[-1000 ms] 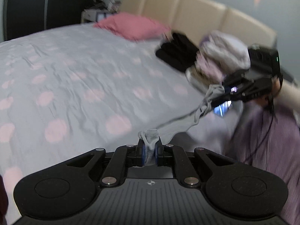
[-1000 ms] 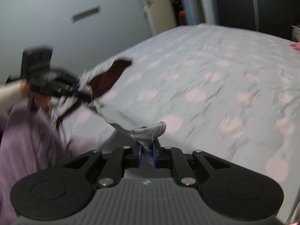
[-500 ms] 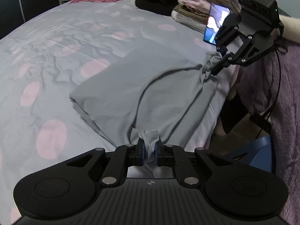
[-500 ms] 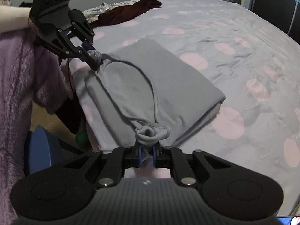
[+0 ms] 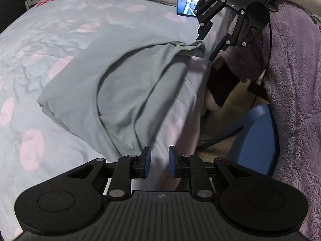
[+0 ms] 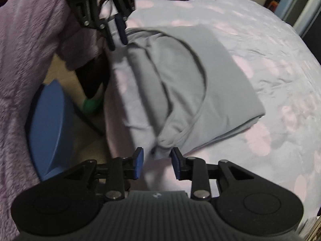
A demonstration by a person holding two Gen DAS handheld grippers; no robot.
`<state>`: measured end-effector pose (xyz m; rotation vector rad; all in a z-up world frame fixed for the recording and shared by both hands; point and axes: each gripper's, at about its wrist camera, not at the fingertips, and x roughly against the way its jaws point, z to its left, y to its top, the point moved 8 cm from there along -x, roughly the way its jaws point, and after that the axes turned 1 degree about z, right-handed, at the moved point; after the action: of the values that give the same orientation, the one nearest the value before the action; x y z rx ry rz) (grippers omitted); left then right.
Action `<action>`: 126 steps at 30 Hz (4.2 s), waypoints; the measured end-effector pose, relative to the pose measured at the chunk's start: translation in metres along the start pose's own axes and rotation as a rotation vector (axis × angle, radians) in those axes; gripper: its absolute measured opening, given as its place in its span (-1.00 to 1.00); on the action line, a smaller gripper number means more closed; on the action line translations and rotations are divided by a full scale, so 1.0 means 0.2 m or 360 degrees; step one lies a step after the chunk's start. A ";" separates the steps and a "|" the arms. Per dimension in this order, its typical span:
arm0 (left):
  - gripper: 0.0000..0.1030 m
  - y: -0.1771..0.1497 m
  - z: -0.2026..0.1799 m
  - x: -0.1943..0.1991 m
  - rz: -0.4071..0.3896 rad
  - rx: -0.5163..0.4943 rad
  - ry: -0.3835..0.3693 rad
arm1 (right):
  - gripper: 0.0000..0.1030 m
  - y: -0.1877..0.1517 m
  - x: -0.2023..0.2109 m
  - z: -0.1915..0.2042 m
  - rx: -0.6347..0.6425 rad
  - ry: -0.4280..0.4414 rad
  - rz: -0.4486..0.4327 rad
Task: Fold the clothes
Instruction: 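Fold the collar end over the shirt bundle and open both grippers, then grasp the folded shirt bundle edge with both grippers, then carry the folded shirt to the clothes stack and release it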
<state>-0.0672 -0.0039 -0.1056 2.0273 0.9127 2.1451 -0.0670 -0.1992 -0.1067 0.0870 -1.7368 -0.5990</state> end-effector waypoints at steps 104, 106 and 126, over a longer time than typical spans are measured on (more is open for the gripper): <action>-0.64 0.04 0.62 0.00 -0.0817 0.1687 0.0198 | -0.59 -0.05 -0.11 -0.61 -0.2102 -0.0001 -0.0693; -0.65 0.08 0.60 0.07 -0.0873 0.1649 0.0194 | -0.60 -0.03 -0.05 -0.61 -0.2093 0.0000 -0.0754; -0.67 1.56 0.30 0.54 -0.1319 0.1058 -0.0385 | -0.61 -0.35 1.61 -0.95 -0.1981 -0.0593 -0.1090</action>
<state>0.0826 -0.1923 0.1280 1.5544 2.1234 1.2094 0.0065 -0.4432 0.1748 -0.3396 -1.3571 -2.2031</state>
